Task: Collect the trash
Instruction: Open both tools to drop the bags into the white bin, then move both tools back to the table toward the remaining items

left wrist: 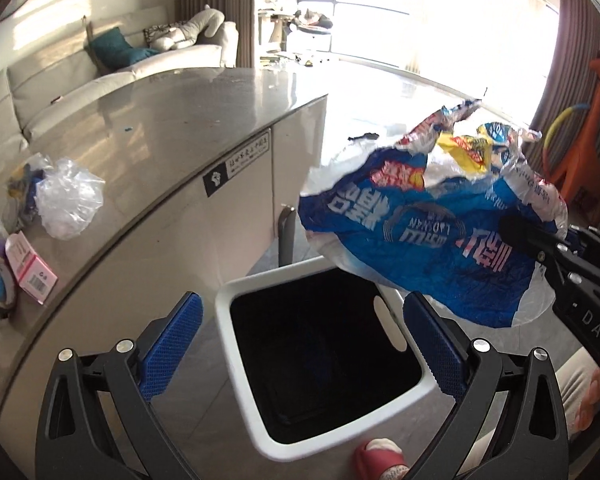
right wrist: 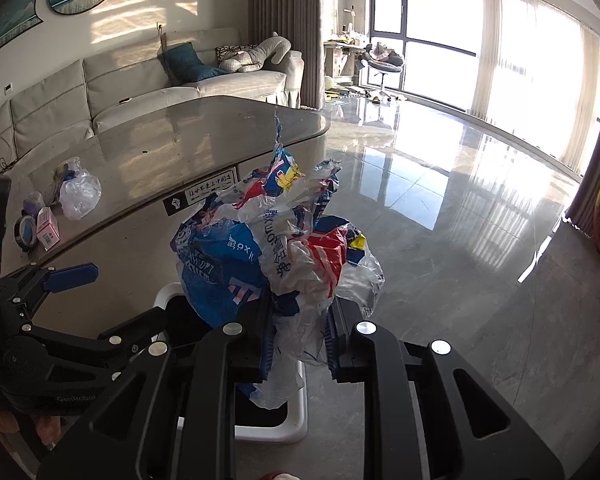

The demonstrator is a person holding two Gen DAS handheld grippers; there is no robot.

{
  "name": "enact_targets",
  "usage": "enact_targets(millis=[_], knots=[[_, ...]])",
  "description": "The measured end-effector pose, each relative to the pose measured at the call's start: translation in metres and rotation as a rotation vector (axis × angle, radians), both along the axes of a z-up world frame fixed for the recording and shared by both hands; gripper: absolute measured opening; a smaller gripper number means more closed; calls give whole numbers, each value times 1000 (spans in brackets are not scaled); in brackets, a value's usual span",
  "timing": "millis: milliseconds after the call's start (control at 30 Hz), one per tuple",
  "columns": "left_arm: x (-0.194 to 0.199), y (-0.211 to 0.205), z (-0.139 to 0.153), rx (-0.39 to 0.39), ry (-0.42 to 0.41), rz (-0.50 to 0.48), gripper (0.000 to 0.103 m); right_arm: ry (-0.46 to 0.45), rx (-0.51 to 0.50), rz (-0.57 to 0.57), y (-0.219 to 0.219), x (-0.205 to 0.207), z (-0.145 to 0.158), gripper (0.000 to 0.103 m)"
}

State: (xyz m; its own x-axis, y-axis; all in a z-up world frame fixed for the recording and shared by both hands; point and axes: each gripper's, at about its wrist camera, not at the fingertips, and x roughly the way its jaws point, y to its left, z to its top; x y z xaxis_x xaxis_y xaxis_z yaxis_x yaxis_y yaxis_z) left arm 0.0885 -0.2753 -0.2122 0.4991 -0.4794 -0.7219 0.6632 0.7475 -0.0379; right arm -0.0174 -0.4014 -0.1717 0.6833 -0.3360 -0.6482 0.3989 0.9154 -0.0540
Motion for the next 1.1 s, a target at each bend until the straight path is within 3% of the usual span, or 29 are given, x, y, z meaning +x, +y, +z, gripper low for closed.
enact_targets(millis=[133,267,333,367,400,533,1100], knots=[[6,20,17,-19,-79,71,99,97,34,58,9,10,-24,22],[11,33,30,-39,-125,117,99,126,29,111,19,15,-29,26],[15,39,32,-51,-118,132,99,125,23,128,22,15,-28,54],[17,42,33,-57,-114,139,99,125,6,127,24,16,-27,90],[18,44,34,-58,-113,149,99,119,-20,126,26,15,-26,99],[25,54,33,-58,-114,174,99,126,-71,124,29,14,-24,99],[37,97,35,-70,-125,268,99,-38,-96,180,59,21,9,99]])
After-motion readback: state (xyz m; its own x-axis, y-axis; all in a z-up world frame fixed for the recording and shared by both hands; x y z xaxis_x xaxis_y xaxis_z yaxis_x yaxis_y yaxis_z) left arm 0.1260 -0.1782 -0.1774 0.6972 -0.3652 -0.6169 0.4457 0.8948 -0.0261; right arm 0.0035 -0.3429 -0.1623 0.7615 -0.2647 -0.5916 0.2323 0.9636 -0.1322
